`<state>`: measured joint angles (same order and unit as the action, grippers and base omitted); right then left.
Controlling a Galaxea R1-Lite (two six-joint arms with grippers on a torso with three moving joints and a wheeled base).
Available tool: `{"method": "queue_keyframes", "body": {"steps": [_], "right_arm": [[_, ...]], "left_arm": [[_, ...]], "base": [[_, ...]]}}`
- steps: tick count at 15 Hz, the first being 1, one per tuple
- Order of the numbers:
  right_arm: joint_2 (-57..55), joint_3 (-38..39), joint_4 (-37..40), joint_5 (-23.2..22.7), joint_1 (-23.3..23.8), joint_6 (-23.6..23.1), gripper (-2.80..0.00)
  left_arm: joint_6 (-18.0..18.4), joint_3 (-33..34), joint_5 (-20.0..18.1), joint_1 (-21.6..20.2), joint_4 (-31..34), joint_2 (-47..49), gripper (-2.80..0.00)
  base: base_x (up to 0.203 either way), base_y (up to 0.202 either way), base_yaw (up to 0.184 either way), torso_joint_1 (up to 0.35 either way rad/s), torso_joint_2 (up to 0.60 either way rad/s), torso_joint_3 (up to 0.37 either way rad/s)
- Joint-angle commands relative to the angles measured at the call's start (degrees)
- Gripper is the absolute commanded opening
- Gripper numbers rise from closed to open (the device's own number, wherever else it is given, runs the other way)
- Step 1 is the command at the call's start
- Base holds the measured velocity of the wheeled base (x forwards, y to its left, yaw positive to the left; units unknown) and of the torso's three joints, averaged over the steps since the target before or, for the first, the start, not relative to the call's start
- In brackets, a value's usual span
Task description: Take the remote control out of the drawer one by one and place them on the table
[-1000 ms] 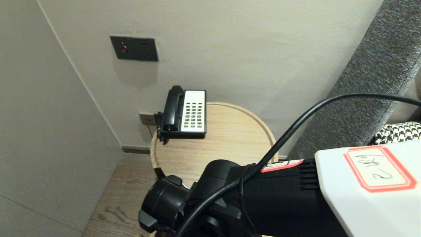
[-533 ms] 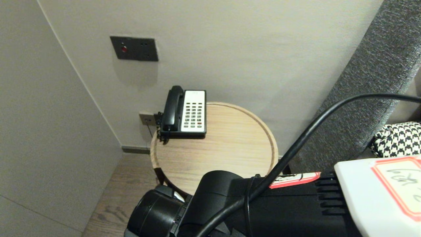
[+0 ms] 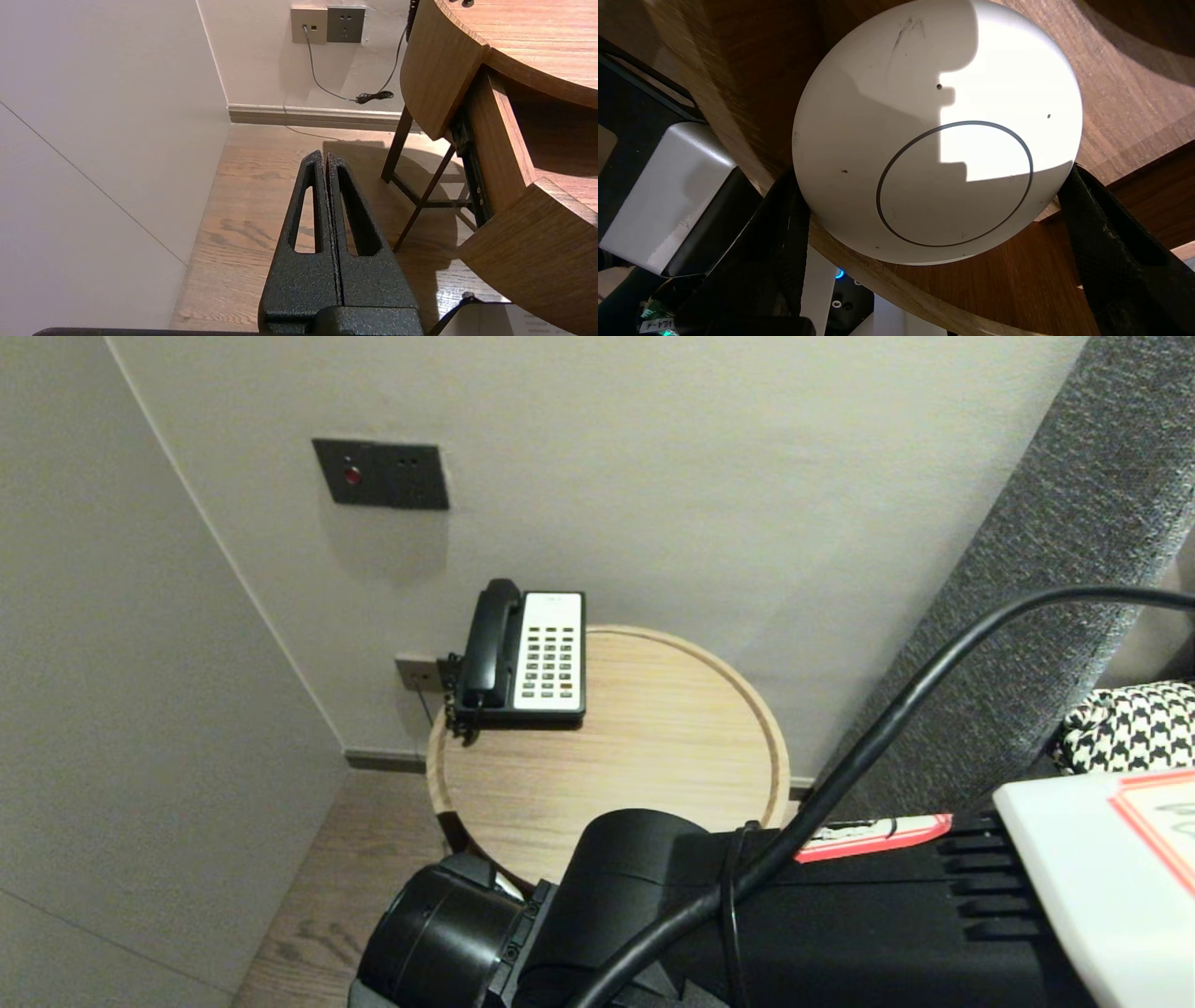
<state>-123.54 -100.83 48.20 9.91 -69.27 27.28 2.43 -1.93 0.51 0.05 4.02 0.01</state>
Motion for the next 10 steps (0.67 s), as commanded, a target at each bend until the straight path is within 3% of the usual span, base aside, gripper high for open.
{"method": "queue_keyframes", "body": {"steps": [1, 10], "right_arm": [[0.4, -0.1, 0.2, 0.2, 0.0, 0.1, -2.8], [3.1, -0.8, 0.3, 2.3, 0.3, -0.1, -2.8]], "left_arm": [[0.0, 0.0, 0.0, 0.0, 0.0, 0.0, -2.8], [0.0, 0.0, 0.0, 0.0, 0.0, 0.0, -2.8]], "base": [[0.0, 0.0, 0.0, 0.0, 0.0, 0.0], [0.0, 0.0, 0.0, 0.0, 0.0, 0.0]]}}
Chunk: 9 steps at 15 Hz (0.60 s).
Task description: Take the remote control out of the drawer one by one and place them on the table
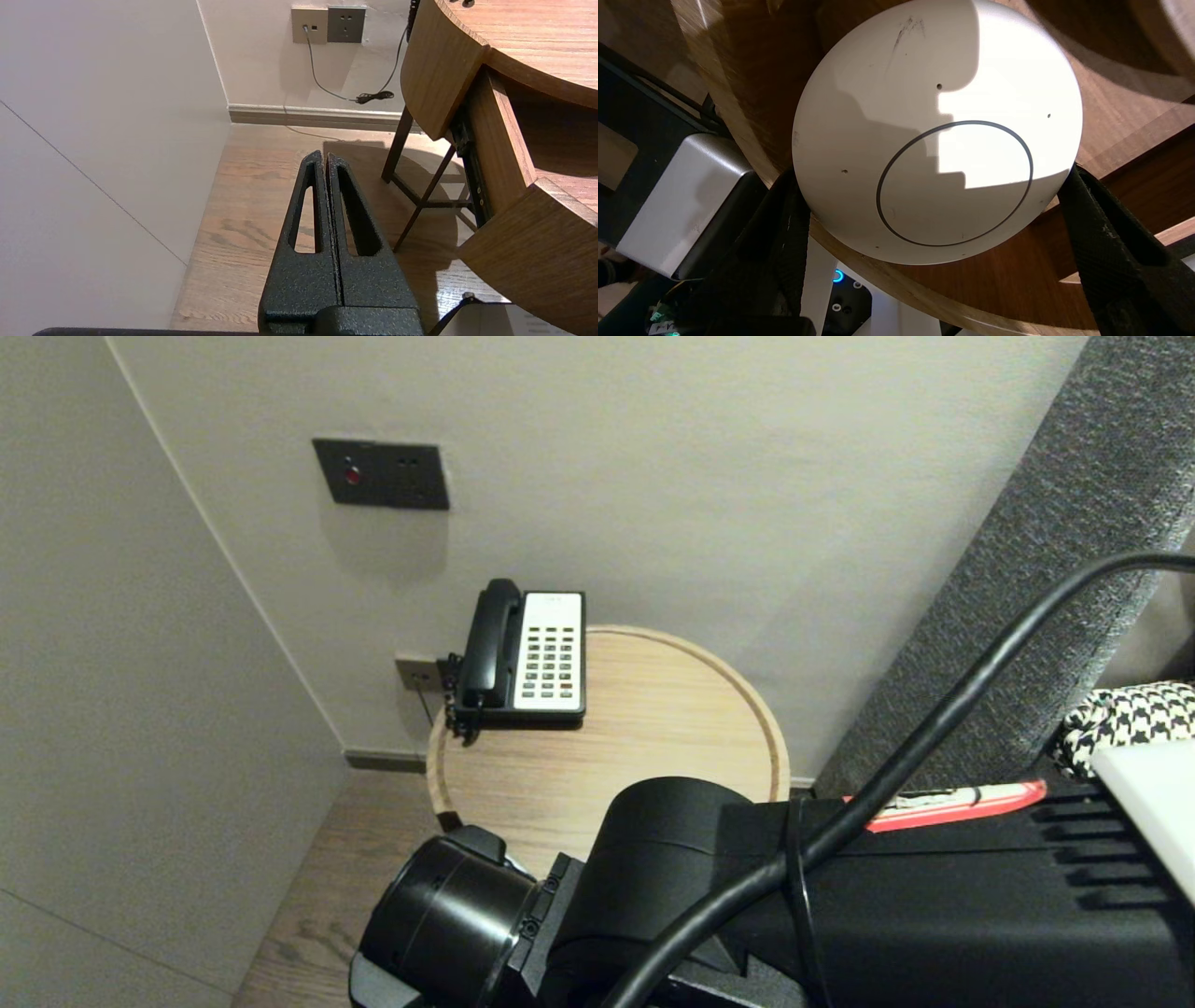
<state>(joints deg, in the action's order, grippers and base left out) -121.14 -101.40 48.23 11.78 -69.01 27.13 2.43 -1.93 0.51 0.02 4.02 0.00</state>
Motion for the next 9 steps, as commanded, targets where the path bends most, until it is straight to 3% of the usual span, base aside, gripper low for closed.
{"method": "queue_keyframes", "body": {"steps": [1, 9], "right_arm": [[0.8, -0.4, 0.2, 1.1, 0.3, -0.1, -2.8], [0.4, -8.1, 3.3, 11.7, 8.7, -7.9, -2.8]], "left_arm": [[0.0, 0.0, 0.0, 0.0, 0.0, 0.0, -2.8], [0.0, 0.0, 0.0, 0.0, 0.0, 0.0, -2.8]], "base": [[0.0, 0.0, 0.0, 0.0, 0.0, 0.0], [0.0, 0.0, 0.0, 0.0, 0.0, 0.0]]}}
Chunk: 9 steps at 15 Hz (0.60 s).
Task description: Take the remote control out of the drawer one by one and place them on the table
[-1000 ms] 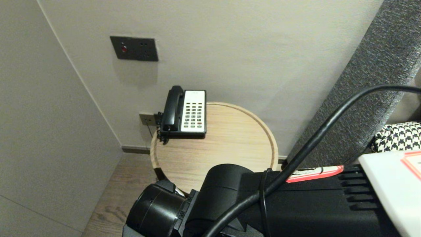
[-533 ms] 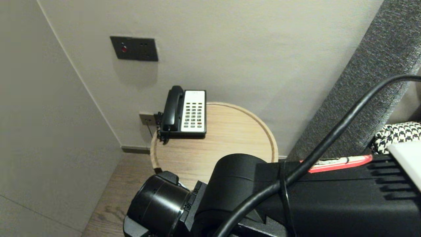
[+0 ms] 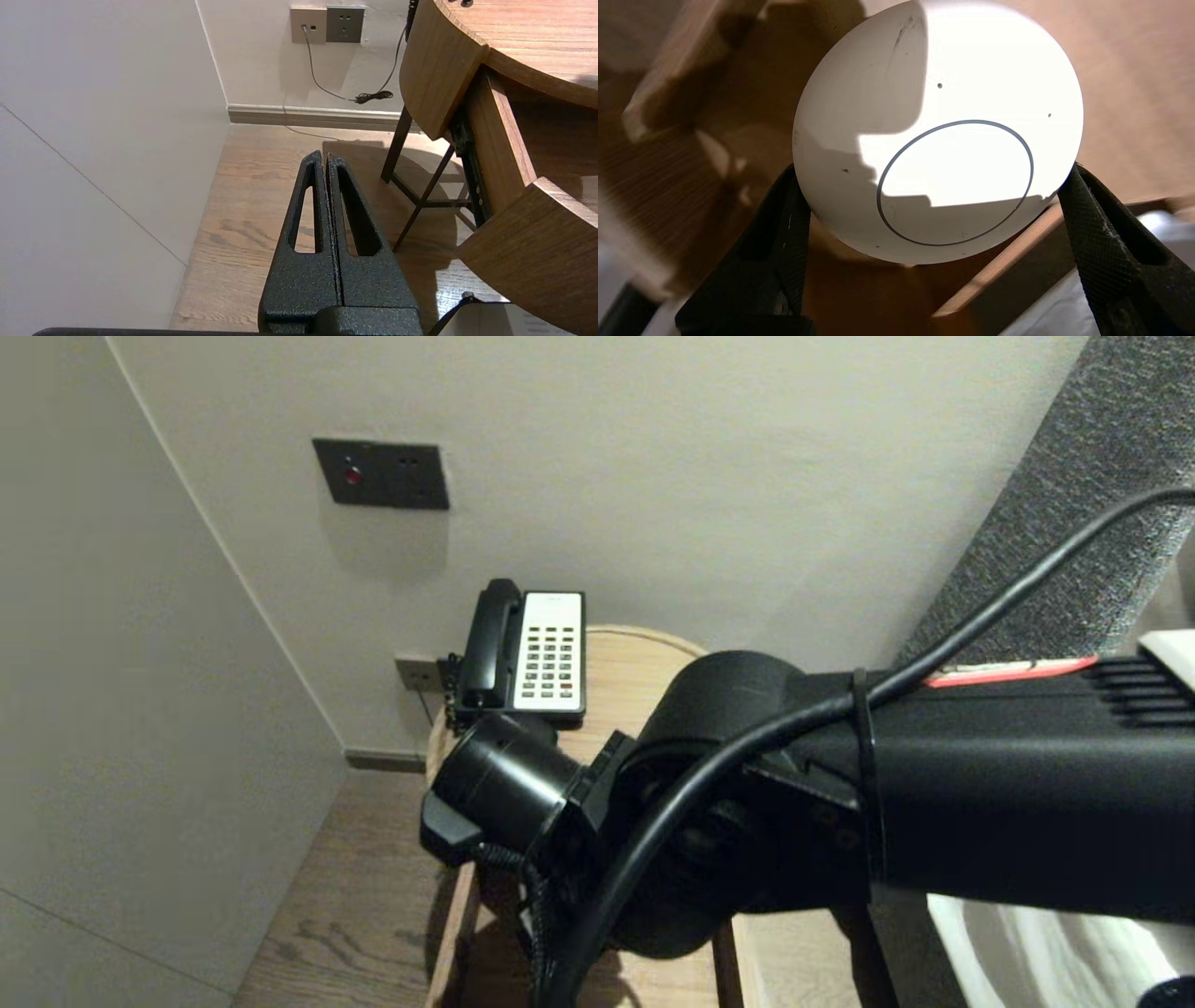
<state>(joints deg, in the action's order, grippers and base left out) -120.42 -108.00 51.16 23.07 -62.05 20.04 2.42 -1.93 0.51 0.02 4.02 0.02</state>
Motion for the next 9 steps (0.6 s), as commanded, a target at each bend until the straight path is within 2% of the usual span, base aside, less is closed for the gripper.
{"method": "queue_keyframes", "body": {"steps": [1, 5, 9], "right_arm": [[-0.5, -1.9, 0.5, 0.6, 3.6, -2.8, -2.8], [-1.1, -2.0, -0.4, 1.0, 9.9, -5.8, -2.8], [-2.0, -2.0, -0.5, 1.1, 12.4, -8.2, -2.8]], "left_arm": [[0.0, 0.0, 0.0, 0.0, 0.0, 0.0, -2.8], [0.0, 0.0, 0.0, 0.0, 0.0, 0.0, -2.8], [0.0, 0.0, 0.0, 0.0, 0.0, 0.0, -2.8]], "base": [[0.0, 0.0, 0.0, 0.0, 0.0, 0.0], [0.0, 0.0, 0.0, 0.0, 0.0, 0.0], [0.0, 0.0, 0.0, 0.0, 0.0, 0.0]]}}
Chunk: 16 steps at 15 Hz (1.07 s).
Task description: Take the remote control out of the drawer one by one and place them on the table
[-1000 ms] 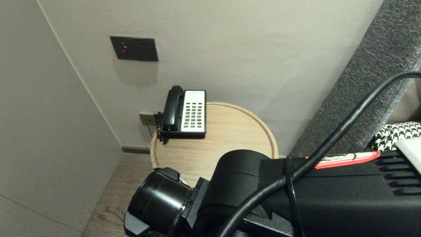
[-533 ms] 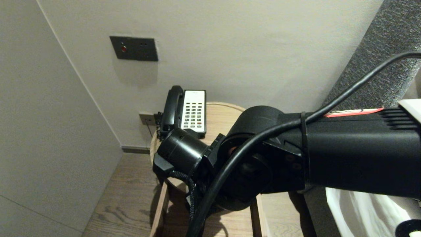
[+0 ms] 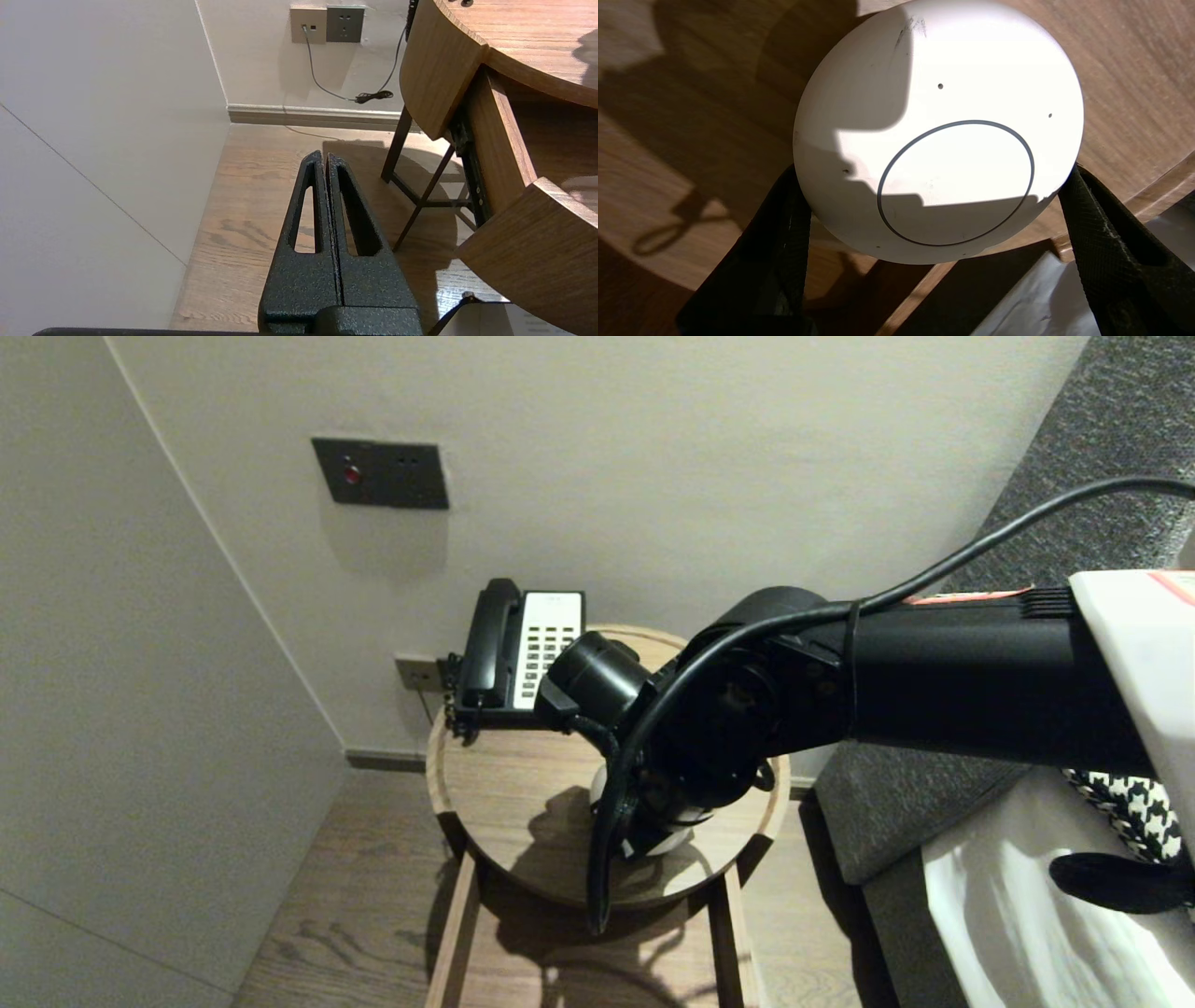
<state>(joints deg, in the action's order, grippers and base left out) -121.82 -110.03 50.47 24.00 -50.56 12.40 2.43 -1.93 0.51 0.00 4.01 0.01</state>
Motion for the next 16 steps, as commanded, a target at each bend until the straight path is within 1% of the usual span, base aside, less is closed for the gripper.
{"method": "queue_keyframes", "body": {"steps": [1, 4, 7, 8, 9, 10, 14, 16], "right_arm": [[-0.8, 0.0, 0.1, 0.2, 1.2, -1.5, -2.8], [-1.0, -0.1, -0.2, 0.3, 1.2, -2.5, -2.8], [-0.6, -0.1, -2.7, 0.2, 1.8, -6.5, -2.8], [-0.3, -0.1, -3.8, 0.2, 2.2, -9.7, -2.8], [-0.1, -0.1, -4.1, 0.1, 2.4, -11.9, -2.8], [0.1, -0.1, -4.1, 0.1, 2.4, -12.7, -2.8], [-0.3, 0.0, -3.5, -0.8, 2.2, -13.4, -2.8], [-0.1, 0.0, -3.1, -3.0, 2.3, -15.7, -2.8]], "left_arm": [[0.0, 0.0, 0.0, 0.0, 0.0, 0.0, -2.8], [0.0, 0.0, 0.0, 0.0, 0.0, 0.0, -2.8], [0.0, 0.0, 0.0, 0.0, 0.0, 0.0, -2.8], [0.0, 0.0, 0.0, 0.0, 0.0, 0.0, -2.8], [0.0, 0.0, 0.0, 0.1, 0.0, 0.0, -2.8], [0.0, 0.0, 0.0, 0.0, 0.0, 0.0, -2.8], [0.0, 0.0, 0.0, 0.1, 0.0, 0.0, -2.8], [0.0, 0.0, 0.0, 0.0, 0.0, 0.0, -2.8]], "base": [[0.0, 0.0, 0.0, 0.0, 0.0, 0.0], [0.0, 0.0, 0.0, 0.0, 0.0, 0.0], [0.0, 0.0, 0.0, 0.0, 0.0, 0.0], [0.0, 0.0, 0.0, 0.0, 0.0, 0.0], [0.0, 0.0, 0.0, 0.0, 0.0, 0.0], [0.0, 0.0, 0.0, 0.0, 0.0, 0.0], [0.0, 0.0, 0.0, 0.0, 0.0, 0.0], [0.0, 0.0, 0.0, 0.0, 0.0, 0.0]]}}
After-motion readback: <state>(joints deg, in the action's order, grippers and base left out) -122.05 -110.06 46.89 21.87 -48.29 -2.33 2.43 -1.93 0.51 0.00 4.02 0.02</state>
